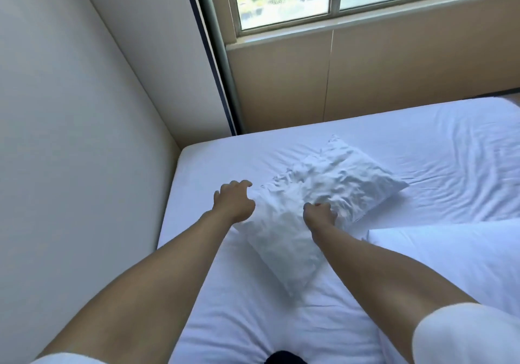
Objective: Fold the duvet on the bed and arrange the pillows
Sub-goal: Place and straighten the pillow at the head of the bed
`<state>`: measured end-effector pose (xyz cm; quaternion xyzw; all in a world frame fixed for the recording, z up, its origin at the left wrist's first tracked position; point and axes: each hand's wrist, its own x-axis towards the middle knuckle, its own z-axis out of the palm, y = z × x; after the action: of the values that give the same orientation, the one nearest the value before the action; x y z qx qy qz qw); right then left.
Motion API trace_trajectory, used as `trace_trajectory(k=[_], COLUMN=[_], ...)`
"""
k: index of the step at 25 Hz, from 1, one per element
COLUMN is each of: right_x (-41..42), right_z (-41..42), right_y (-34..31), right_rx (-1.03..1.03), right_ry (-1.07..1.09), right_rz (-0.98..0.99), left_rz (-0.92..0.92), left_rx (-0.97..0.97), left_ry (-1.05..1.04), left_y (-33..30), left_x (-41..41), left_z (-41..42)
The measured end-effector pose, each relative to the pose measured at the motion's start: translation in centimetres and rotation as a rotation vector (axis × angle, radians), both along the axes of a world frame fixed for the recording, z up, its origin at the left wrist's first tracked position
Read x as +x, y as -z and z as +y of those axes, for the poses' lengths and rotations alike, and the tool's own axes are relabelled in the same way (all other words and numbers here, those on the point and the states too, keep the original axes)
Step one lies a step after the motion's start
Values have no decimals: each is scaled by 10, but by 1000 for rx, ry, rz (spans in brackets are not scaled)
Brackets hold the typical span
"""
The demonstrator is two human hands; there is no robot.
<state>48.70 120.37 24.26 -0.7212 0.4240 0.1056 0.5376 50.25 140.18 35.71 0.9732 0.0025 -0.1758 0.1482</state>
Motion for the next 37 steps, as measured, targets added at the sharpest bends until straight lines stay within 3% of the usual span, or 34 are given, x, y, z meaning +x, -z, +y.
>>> trace_trajectory(k=[5, 9, 12, 17, 22, 29, 32, 37], right_x=[-113, -248, -336, -426, -467, -510, -509, -479], right_z=[1, -44, -111, -238, -336, -473, -505, -524], right_y=[-16, -21, -28, -35, -30, -2, 6, 1], right_rx=[-106, -245, -314, -391, -364, -292, -295, -340], right_ry=[-214, -317, -234, -48, 5, -100, -154, -212], right_rz=[-88, 19, 116, 189, 143, 235, 315, 225], left_rz=[36, 140, 266, 260, 242, 285, 300, 320], left_rx=[-36, -101, -62, -112, -42, 99, 79, 188], left_ry=[-83, -61, 50, 203, 280, 138, 103, -22], left_y=[8, 30, 50, 65, 74, 100, 109, 121], left_x=[-133, -219, -259, -314, -344, -392, -411, -406], left_z=[38, 10, -49, -182, -297, -415, -448, -449])
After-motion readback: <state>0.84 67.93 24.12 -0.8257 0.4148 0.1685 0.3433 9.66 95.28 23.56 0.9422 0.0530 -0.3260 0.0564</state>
